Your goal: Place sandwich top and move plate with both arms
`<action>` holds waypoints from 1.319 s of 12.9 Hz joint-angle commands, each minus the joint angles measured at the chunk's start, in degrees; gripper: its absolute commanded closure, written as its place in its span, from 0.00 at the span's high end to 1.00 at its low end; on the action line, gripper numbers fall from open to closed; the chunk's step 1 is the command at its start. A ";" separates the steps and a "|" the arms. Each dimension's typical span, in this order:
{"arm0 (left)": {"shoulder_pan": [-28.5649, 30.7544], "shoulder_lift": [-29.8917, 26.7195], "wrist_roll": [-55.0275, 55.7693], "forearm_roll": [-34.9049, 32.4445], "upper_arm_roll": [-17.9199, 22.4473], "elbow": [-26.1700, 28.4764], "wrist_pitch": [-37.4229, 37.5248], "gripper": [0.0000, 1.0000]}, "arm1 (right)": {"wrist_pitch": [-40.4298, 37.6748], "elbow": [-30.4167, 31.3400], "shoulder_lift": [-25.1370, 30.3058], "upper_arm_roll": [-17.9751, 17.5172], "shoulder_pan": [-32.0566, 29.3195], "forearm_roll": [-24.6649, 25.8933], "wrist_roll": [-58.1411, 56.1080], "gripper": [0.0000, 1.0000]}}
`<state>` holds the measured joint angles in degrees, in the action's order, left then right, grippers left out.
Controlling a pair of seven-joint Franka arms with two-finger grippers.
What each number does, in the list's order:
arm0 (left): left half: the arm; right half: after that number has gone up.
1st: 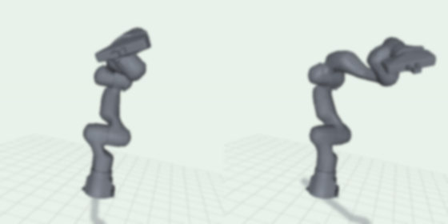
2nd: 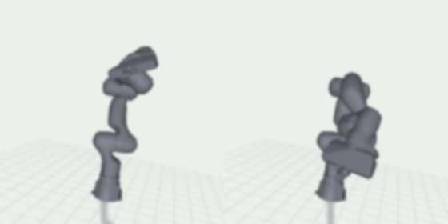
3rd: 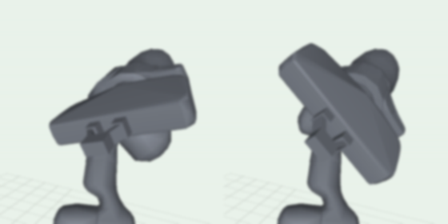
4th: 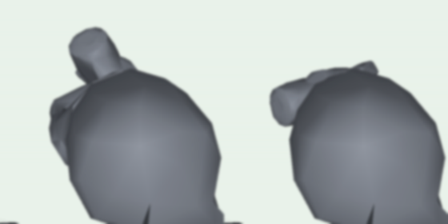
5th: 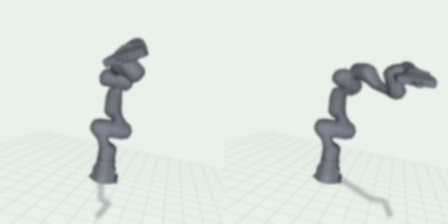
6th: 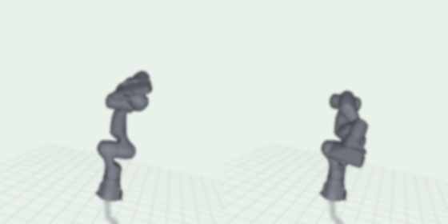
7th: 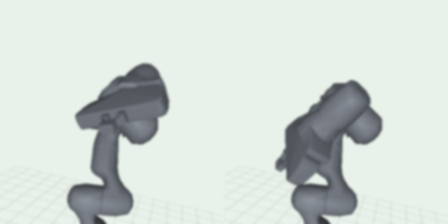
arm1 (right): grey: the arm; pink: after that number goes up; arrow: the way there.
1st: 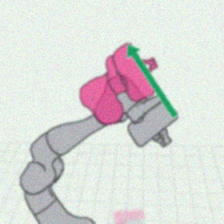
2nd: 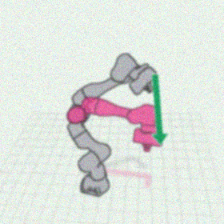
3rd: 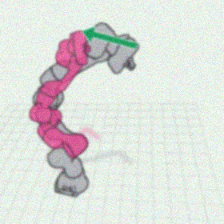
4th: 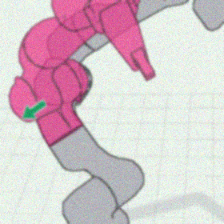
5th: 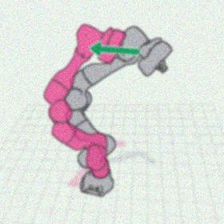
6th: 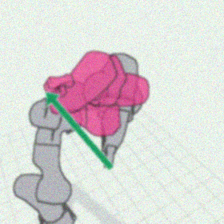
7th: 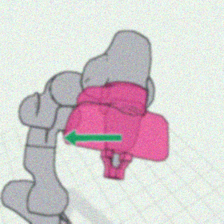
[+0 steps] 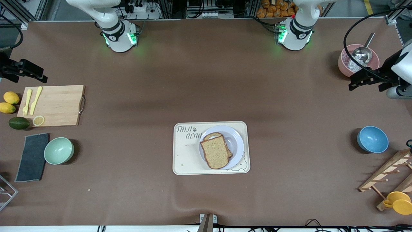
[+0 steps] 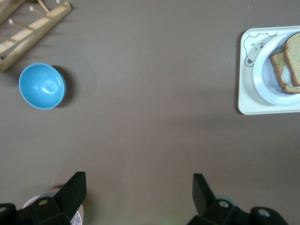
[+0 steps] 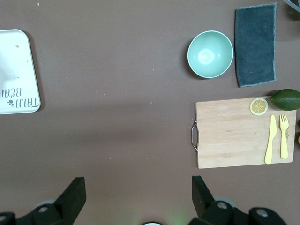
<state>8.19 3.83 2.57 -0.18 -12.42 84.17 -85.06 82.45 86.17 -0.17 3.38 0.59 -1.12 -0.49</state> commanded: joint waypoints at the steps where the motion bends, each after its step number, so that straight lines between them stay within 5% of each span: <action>1: -5.09 -3.65 1.65 -1.41 6.33 4.76 0.07 1.00 | -0.01 -0.21 -0.01 0.13 0.56 0.77 1.02 1.00; 6: -13.01 -6.98 2.61 -1.06 14.52 9.94 -1.94 1.00 | -0.01 -0.21 0.00 0.13 0.64 0.68 1.02 1.00; 17: -13.46 -7.08 5.69 -1.49 13.83 5.84 2.09 1.00 | 0.08 -0.30 -0.01 0.13 0.47 0.77 1.11 1.00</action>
<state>-4.70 -2.45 6.96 -0.21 1.34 91.80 -84.89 82.45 86.17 -0.17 3.38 0.66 -1.12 -0.49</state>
